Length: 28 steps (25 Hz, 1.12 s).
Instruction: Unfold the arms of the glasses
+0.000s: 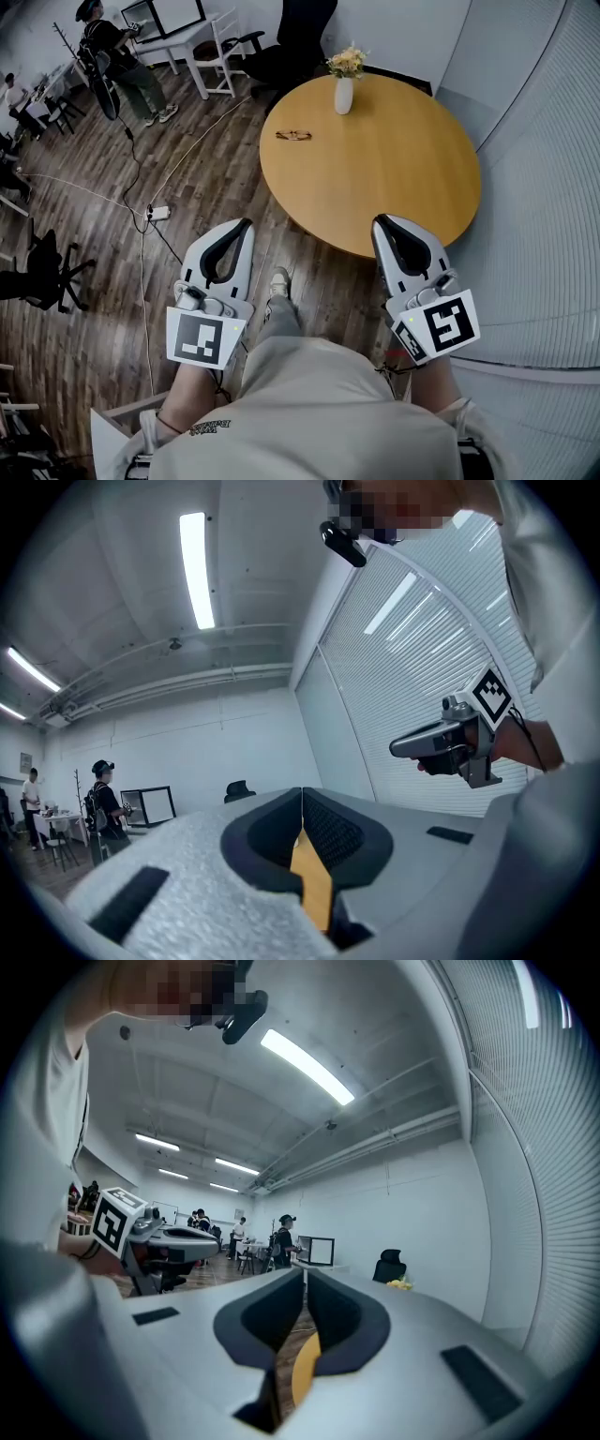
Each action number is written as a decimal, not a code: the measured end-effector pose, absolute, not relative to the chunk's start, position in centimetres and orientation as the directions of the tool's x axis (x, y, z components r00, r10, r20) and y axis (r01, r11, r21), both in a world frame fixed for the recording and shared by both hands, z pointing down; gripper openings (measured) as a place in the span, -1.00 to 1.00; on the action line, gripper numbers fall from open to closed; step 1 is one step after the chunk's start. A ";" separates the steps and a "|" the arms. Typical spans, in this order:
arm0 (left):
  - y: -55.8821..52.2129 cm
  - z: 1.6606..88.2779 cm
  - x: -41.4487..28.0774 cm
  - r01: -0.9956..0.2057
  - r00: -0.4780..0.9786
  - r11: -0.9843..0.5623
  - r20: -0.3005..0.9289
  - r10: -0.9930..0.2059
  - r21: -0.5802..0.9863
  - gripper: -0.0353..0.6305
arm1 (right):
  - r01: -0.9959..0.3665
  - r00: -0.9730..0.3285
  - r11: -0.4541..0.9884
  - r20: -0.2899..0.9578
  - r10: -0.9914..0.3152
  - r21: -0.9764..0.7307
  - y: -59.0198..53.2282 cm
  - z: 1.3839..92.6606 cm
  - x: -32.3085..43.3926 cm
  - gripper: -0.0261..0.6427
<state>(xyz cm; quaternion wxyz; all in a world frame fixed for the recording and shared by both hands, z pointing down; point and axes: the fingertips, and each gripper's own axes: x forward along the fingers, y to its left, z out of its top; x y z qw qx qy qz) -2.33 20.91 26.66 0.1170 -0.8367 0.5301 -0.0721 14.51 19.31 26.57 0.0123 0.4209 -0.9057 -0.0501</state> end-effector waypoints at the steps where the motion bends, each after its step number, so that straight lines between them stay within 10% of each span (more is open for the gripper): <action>1: 20.2 26.8 -2.4 -0.868 0.431 -0.414 -0.002 -0.902 -0.272 -0.82 | -0.764 -0.642 0.638 -0.019 -0.766 0.102 18.7 26.6 14.4 -0.82; 28: -1.7 29.7 -9.7 -0.816 0.528 -0.534 0.089 -0.845 -0.222 -0.82 | -0.827 -0.552 0.558 0.084 -0.829 0.067 -1.7 29.4 6.5 -0.82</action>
